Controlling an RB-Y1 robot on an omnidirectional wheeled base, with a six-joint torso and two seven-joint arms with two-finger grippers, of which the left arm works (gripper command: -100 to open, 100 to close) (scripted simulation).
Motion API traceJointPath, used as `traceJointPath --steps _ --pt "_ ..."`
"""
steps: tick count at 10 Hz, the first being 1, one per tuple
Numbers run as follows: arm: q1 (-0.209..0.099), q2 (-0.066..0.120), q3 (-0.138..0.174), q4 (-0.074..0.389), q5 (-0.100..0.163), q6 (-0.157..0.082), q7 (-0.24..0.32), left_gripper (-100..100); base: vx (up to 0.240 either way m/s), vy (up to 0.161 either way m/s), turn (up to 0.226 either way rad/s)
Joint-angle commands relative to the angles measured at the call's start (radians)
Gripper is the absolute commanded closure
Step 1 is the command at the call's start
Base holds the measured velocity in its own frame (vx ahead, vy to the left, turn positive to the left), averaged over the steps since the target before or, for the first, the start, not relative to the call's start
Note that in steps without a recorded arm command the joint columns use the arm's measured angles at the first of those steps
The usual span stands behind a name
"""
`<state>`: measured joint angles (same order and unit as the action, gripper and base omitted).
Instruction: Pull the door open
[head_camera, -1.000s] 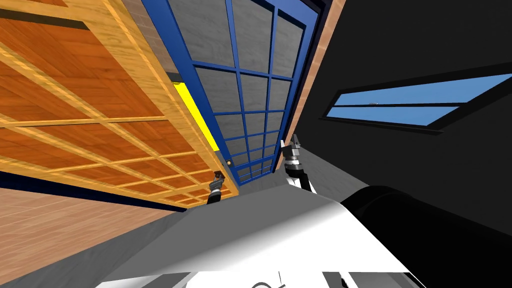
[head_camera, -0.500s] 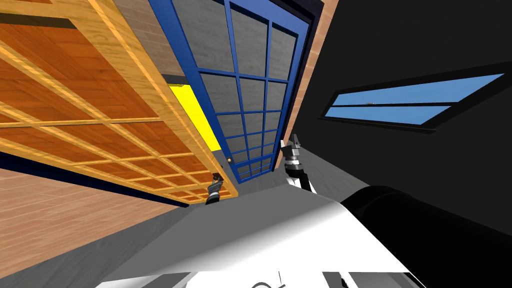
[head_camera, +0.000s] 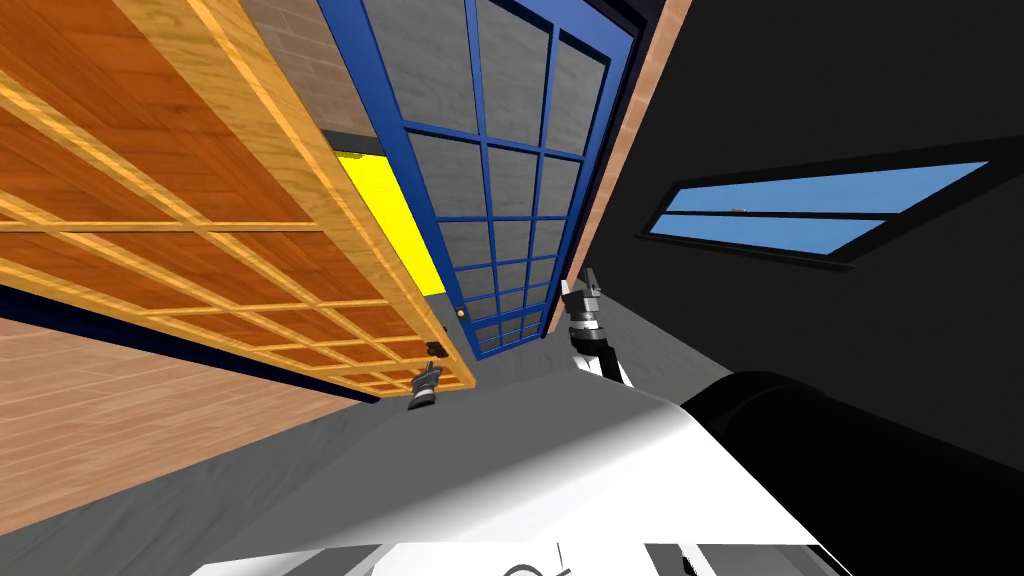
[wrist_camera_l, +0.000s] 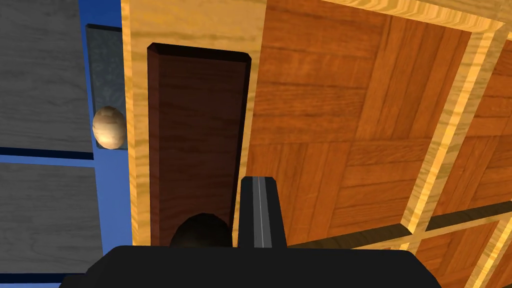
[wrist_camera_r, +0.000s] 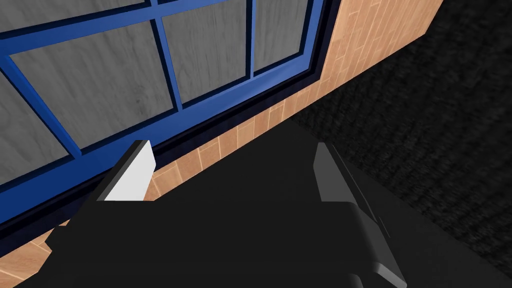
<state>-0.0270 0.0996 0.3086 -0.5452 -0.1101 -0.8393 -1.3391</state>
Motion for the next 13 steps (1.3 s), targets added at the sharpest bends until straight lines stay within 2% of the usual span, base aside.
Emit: traceJointPath --steps 1,3,4,5,8,9,10,11,12,13 --pt "-0.012 0.009 -0.017 0.001 -0.013 -0.013 0.007 -100 -0.203 0.016 -0.091" --pt "-0.026 0.027 -0.05 -0.013 -0.038 -0.024 0.024 -100 -0.215 0.039 -0.088" --pt "-0.026 0.027 -0.05 -0.013 -0.038 -0.024 0.024 -100 -0.131 0.062 -0.041" --pt "-0.041 0.045 -0.086 -0.027 -0.066 -0.037 0.041 -100 -0.172 0.117 -0.139" --pt "-0.057 0.066 -0.125 -0.042 -0.095 -0.051 0.06 -100 -0.204 0.089 -0.085" --pt "-0.057 0.066 -0.125 -0.042 -0.095 -0.051 0.06 -100 -0.148 0.073 -0.029" --pt "-0.065 0.076 -0.144 -0.05 -0.109 -0.057 0.07 -100 -0.156 0.094 -0.059" --pt "-0.069 0.073 -0.133 -0.032 -0.101 -0.058 0.064 -100 -0.082 0.052 -0.025" --pt "-0.066 0.09 -0.123 -0.022 -0.094 -0.071 0.074 -100 0.114 -0.049 -0.139" --pt "-0.065 0.095 -0.12 -0.02 -0.091 -0.073 0.076 -100 0.189 -0.065 -0.115"
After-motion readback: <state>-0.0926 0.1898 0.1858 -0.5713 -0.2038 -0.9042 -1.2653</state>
